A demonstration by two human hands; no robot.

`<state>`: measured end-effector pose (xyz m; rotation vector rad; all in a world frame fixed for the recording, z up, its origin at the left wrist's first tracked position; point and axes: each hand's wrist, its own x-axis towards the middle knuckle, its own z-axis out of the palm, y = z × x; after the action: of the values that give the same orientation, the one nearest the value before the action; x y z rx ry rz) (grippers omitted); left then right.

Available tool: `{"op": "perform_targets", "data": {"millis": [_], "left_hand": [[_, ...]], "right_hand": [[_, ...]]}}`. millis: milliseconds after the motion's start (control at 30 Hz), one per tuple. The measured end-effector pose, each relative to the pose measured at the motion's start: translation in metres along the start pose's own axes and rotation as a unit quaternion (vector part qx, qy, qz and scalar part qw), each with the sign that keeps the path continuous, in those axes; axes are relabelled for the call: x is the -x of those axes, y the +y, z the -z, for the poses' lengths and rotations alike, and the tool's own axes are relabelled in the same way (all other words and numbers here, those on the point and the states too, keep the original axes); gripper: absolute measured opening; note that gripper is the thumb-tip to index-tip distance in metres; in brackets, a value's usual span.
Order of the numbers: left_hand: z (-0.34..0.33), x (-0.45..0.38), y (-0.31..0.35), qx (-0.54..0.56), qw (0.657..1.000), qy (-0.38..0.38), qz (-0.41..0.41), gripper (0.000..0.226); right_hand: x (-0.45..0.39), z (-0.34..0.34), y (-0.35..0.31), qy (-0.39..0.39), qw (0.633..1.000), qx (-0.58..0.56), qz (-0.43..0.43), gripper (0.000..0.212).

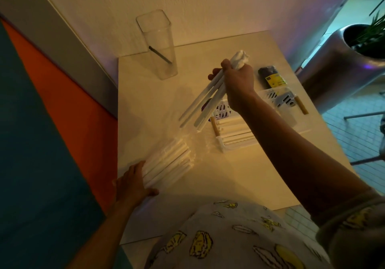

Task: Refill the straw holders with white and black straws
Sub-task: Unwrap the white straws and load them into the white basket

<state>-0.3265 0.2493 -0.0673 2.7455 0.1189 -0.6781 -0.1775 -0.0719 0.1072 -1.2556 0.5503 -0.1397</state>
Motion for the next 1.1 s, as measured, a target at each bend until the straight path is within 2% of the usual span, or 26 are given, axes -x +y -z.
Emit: {"op": "perform_targets", "data": {"millis": [167,300,400,433,567,633,800,867,967,1000,1067,1100], "left_hand": [[-0.002,-0.003,0.005,-0.016,1.0,0.002,-0.001,0.125],[-0.003,-0.006,0.004,-0.005,1.0,-0.006,-0.001,0.128],[-0.003,-0.004,0.006,-0.009,1.0,-0.004,-0.001,0.129],[-0.003,-0.004,0.007,-0.016,1.0,-0.001,-0.002,0.128],[-0.003,-0.001,0.012,-0.033,0.999,0.008,-0.003,0.125],[-0.003,-0.001,0.013,-0.037,0.999,0.01,0.001,0.124],[-0.003,0.001,0.016,-0.04,0.999,0.012,0.004,0.123],[-0.003,0.001,0.015,-0.033,0.999,0.009,0.004,0.124],[-0.004,0.003,0.014,-0.031,0.999,0.007,0.007,0.125],[-0.004,0.003,0.014,-0.032,0.999,0.006,0.007,0.124],[-0.004,0.003,0.014,-0.032,0.999,0.007,0.006,0.124],[-0.005,0.003,0.014,-0.031,0.999,0.007,0.007,0.124]], "right_hand": [[-0.019,0.048,-0.012,0.061,0.997,-0.038,-0.017,0.007],[-0.038,0.087,-0.016,0.105,0.99,-0.08,-0.045,0.029],[-0.052,0.113,-0.009,0.14,0.986,-0.077,-0.057,0.012],[-0.056,0.119,-0.004,0.151,0.984,-0.067,-0.068,0.012],[-0.08,0.156,0.037,0.188,0.971,-0.028,-0.144,0.016],[-0.088,0.17,0.061,0.206,0.961,-0.022,-0.186,0.026],[-0.08,0.173,0.089,0.232,0.947,-0.012,-0.223,0.028],[-0.096,0.182,0.107,0.21,0.95,-0.001,-0.231,0.034],[-0.161,0.22,0.172,0.131,0.964,0.017,-0.23,0.045],[-0.172,0.229,0.185,0.139,0.962,0.0,-0.234,0.046],[-0.171,0.233,0.185,0.205,0.947,-0.003,-0.248,0.053],[-0.167,0.232,0.183,0.205,0.942,-0.005,-0.266,0.054]]}}
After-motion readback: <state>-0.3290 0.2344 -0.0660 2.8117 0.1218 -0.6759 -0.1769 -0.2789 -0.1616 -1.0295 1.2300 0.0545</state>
